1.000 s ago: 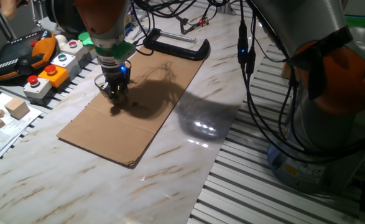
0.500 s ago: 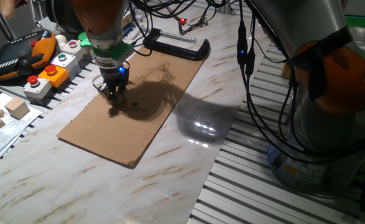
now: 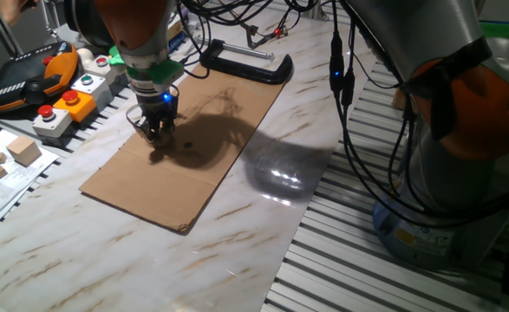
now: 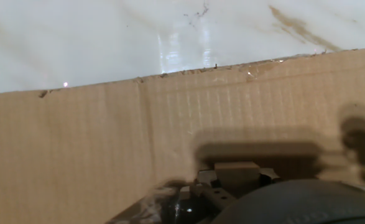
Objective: Hold a small block with the gripper and sweep it from left to right on the table
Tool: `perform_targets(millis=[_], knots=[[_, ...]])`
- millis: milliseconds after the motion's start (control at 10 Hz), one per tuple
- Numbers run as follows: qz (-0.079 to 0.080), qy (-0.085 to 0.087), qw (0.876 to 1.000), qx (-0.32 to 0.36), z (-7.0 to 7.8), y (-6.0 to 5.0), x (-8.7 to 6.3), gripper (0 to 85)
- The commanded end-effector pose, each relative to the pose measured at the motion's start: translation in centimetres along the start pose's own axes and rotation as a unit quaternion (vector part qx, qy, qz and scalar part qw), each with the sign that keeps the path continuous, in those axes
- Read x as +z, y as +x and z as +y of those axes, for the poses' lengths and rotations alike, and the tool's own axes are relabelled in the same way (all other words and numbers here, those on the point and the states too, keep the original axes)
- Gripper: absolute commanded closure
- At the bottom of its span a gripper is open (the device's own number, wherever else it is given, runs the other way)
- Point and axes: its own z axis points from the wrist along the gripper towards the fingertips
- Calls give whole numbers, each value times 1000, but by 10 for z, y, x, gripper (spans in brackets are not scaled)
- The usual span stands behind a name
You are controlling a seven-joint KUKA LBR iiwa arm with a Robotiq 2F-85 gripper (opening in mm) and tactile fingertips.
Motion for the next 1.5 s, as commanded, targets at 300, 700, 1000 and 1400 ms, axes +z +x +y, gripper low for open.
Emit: perform_targets(millis=[300, 700, 1000, 1400], knots=[[-1, 3, 1000, 2, 5, 1, 0, 843], [-2, 2, 1000, 5, 12, 3, 2, 843], [-2, 2, 1000, 8, 16, 3, 2, 843], [-1, 2, 1000, 11, 22, 3, 3, 843]])
